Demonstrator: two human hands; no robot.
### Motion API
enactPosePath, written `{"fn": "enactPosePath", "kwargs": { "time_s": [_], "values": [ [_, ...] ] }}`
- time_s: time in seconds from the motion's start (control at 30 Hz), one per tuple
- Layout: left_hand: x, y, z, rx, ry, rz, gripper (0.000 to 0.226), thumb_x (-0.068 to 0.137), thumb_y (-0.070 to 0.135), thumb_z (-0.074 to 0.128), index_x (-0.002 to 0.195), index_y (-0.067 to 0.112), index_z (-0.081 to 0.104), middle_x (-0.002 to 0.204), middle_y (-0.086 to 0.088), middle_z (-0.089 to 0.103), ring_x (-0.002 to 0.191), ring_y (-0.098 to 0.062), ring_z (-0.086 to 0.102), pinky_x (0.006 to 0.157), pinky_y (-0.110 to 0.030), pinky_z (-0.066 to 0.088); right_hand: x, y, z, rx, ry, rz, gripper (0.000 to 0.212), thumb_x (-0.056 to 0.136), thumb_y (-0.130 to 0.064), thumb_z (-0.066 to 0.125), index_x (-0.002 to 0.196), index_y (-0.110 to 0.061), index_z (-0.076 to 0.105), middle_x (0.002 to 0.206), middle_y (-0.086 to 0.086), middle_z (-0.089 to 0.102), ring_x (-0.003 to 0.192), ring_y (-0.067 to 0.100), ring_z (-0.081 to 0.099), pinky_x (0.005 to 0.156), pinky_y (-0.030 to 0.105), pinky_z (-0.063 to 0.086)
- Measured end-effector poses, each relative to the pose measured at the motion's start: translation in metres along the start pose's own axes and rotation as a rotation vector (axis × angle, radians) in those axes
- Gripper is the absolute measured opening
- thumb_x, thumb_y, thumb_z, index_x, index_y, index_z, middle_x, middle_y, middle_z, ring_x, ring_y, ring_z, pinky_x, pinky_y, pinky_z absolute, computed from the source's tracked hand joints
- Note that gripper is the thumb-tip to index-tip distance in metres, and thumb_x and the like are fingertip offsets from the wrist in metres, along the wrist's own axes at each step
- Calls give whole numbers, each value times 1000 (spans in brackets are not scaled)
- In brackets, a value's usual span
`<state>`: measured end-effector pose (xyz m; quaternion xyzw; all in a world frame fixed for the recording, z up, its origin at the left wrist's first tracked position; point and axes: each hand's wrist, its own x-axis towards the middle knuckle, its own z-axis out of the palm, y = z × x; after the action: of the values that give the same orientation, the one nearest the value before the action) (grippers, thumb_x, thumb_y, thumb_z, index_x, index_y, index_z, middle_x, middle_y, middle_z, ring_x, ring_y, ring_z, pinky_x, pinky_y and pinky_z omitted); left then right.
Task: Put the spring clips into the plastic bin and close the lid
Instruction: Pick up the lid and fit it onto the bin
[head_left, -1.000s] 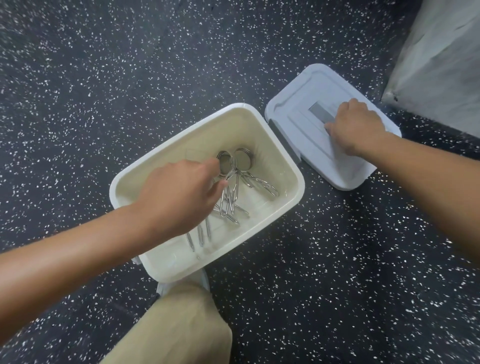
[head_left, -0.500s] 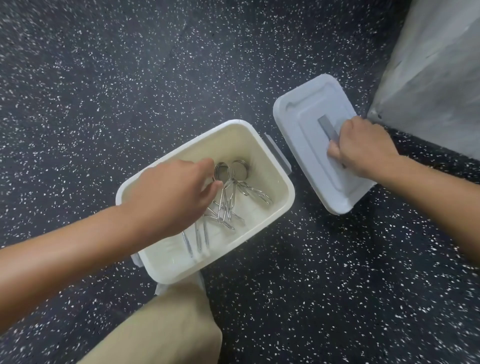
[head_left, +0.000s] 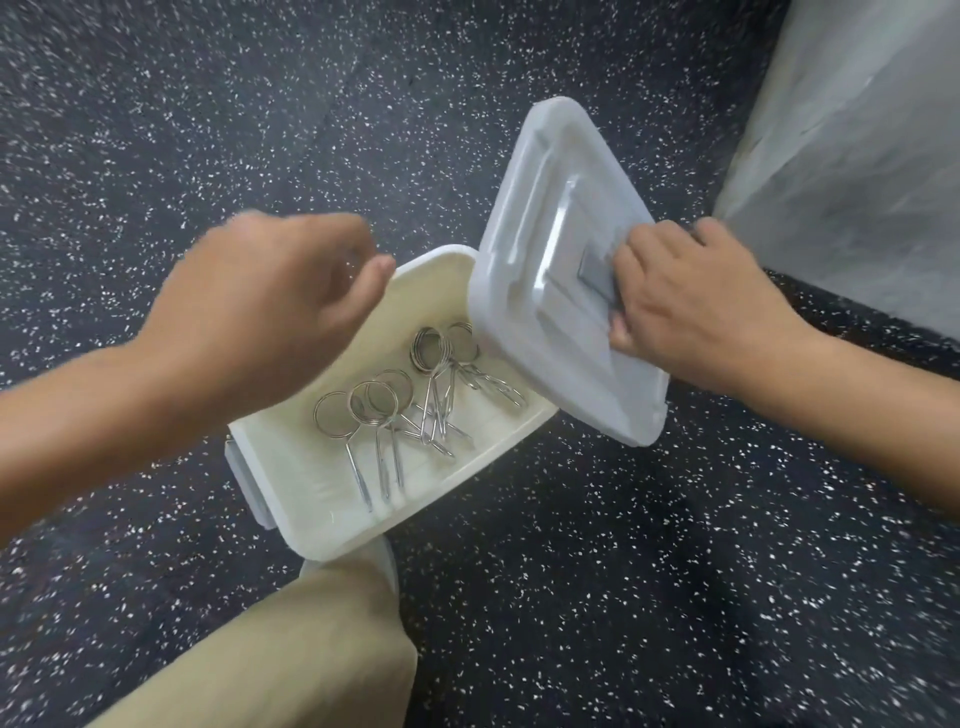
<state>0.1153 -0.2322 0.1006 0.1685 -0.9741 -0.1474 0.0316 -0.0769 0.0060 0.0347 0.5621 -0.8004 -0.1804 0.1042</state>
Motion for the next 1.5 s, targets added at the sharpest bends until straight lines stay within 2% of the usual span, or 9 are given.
{"fn": "enactPosePath", "kwargs": {
  "time_s": [0.17, 0.33, 0.47, 0.73, 0.9, 1.03, 1.27, 1.4, 1.5],
  "values": [
    [5, -2, -18, -51, 153, 13, 36, 99, 38, 50, 85, 14, 72, 59, -3, 66, 55, -31, 61, 62, -43, 54, 18, -43, -34, -42, 40, -113, 23, 92, -14, 35, 84, -7, 56, 77, 12, 49, 69, 25, 30, 63, 40, 23],
    [2, -11, -25, -49, 186, 31, 38, 101, 34, 50, 84, 9, 74, 59, -5, 65, 55, -32, 60, 62, -43, 51, 36, -90, -67, -103, -20, -262, 40, 84, -2, 26, 91, -7, 65, 78, 10, 50, 73, 26, 45, 66, 39, 33],
    [-4, -24, -20, -27, 157, 29, 39, 100, 37, 48, 84, 11, 73, 59, -3, 64, 56, -33, 60, 62, -42, 53, 50, -122, -85, -73, -51, -351, 59, 80, -1, 12, 108, -6, 64, 85, 15, 38, 81, 30, 35, 78, 42, 38],
    [-33, -50, 1, 45, 40, 10, 31, 96, 41, 47, 84, 19, 66, 55, 16, 44, 56, -28, 52, 57, -39, 50, 67, -162, -86, 12, -78, -425, 69, 76, 1, 8, 123, -5, 58, 104, 13, 51, 95, 29, 49, 82, 44, 40],
    [-56, -69, 16, 34, -54, -70, 27, 97, 39, 49, 109, 19, 63, 82, 5, 50, 82, -25, 51, 73, -41, 45, 60, -172, -77, 40, -51, -419, 57, 80, 1, 15, 114, -6, 61, 96, 12, 48, 88, 29, 50, 73, 42, 37],
    [-72, -75, 25, 14, -157, -223, 46, 93, 41, 58, 133, 19, 52, 116, -8, 47, 107, -32, 48, 91, -47, 44, 57, -175, -67, 64, 13, -374, 48, 84, -1, 26, 107, -9, 67, 96, 9, 58, 81, 28, 54, 69, 39, 41],
    [-89, -85, 45, -128, -282, -528, 96, 91, 46, 60, 162, 14, 4, 162, -8, 8, 149, -34, 15, 121, -50, 17, 57, -165, -45, 151, 170, -387, 49, 85, 3, 23, 100, -7, 69, 100, 12, 66, 78, 29, 60, 65, 38, 42],
    [-96, -91, 54, -342, -342, -746, 97, 94, 39, 63, 162, 11, -1, 165, -14, 12, 152, -29, 15, 121, -47, 18, 56, -140, -31, 376, 156, -302, 47, 85, 0, 29, 114, 1, 66, 112, 20, 67, 90, 37, 61, 68, 44, 48],
    [-98, -90, 55, -472, -349, -757, 93, 95, 33, 64, 161, 17, 1, 151, -2, 41, 131, -27, 48, 104, -40, 42, 54, -115, -18, 450, 55, -51, 34, 96, -13, 53, 127, -1, 59, 125, 21, 62, 103, 40, 59, 78, 50, 48]
  ]
}}
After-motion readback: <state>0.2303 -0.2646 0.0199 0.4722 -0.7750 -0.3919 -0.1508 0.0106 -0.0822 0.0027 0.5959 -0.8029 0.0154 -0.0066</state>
